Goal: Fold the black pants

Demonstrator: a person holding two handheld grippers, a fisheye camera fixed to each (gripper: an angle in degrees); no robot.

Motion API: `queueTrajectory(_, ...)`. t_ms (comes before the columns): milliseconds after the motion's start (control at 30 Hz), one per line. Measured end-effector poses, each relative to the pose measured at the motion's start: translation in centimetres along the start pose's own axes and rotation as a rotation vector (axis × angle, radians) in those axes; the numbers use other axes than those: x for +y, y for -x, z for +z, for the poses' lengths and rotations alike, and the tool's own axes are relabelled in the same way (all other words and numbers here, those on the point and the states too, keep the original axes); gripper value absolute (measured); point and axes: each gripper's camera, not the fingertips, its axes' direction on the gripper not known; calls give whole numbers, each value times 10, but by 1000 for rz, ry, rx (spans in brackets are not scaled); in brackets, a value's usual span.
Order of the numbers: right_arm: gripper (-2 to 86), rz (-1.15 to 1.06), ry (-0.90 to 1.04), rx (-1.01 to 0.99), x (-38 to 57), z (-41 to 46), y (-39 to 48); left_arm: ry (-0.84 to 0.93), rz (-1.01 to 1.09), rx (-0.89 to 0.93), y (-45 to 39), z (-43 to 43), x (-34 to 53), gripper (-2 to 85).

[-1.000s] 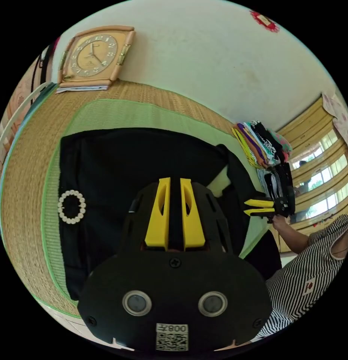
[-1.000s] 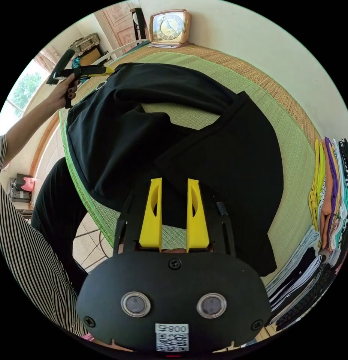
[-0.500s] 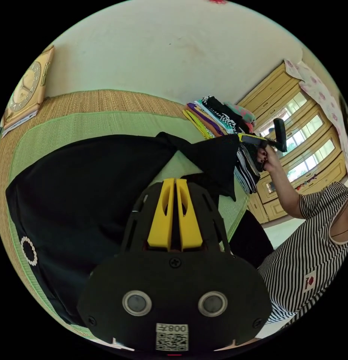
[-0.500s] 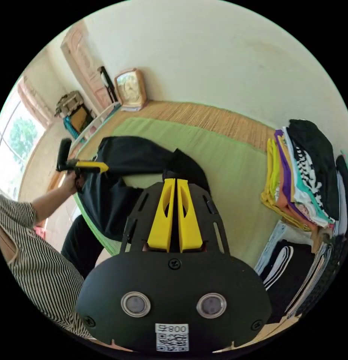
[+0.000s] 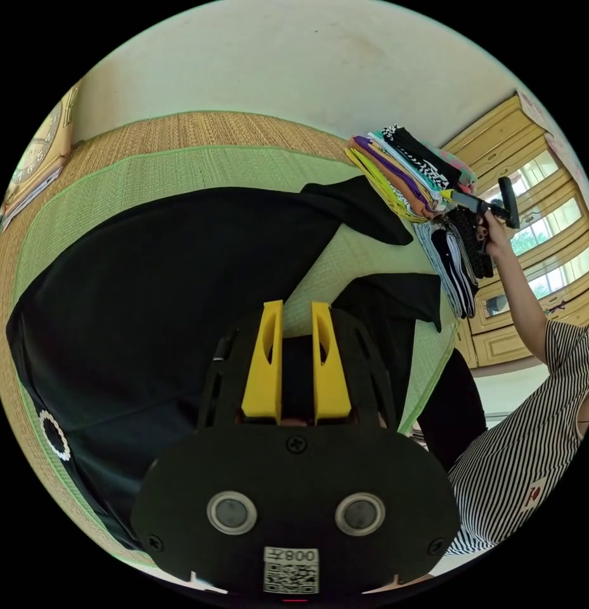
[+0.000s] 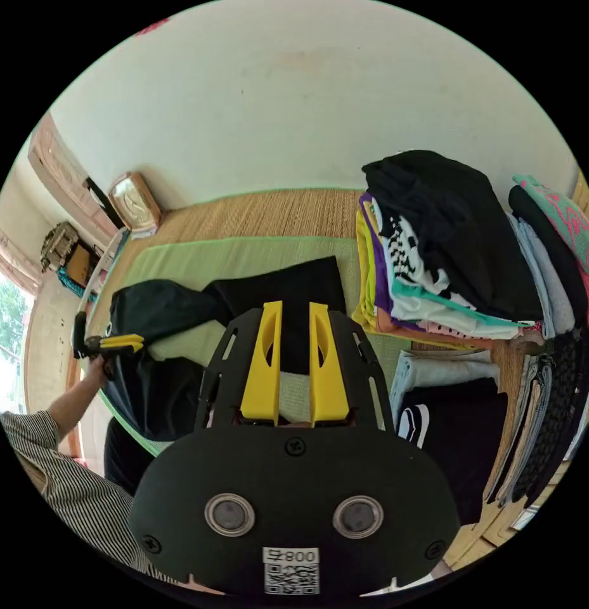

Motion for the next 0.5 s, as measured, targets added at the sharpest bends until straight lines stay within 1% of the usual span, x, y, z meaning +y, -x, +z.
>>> queueTrajectory(100, 85, -35, 151, 111, 22, 43, -8, -5, 16, -9, -9, -1, -13, 78)
queueTrajectory(200, 100, -2, 223, 169, 36, 68, -31, -15, 71, -32, -26, -1, -33, 80)
queueTrajectory(400, 95, 77, 195, 152, 45, 79, -79, 24, 185, -58, -66, 28, -88, 93)
queueTrajectory(500, 82, 89, 230, 141, 48, 90, -95, 42, 241, -123, -85, 43, -115, 98)
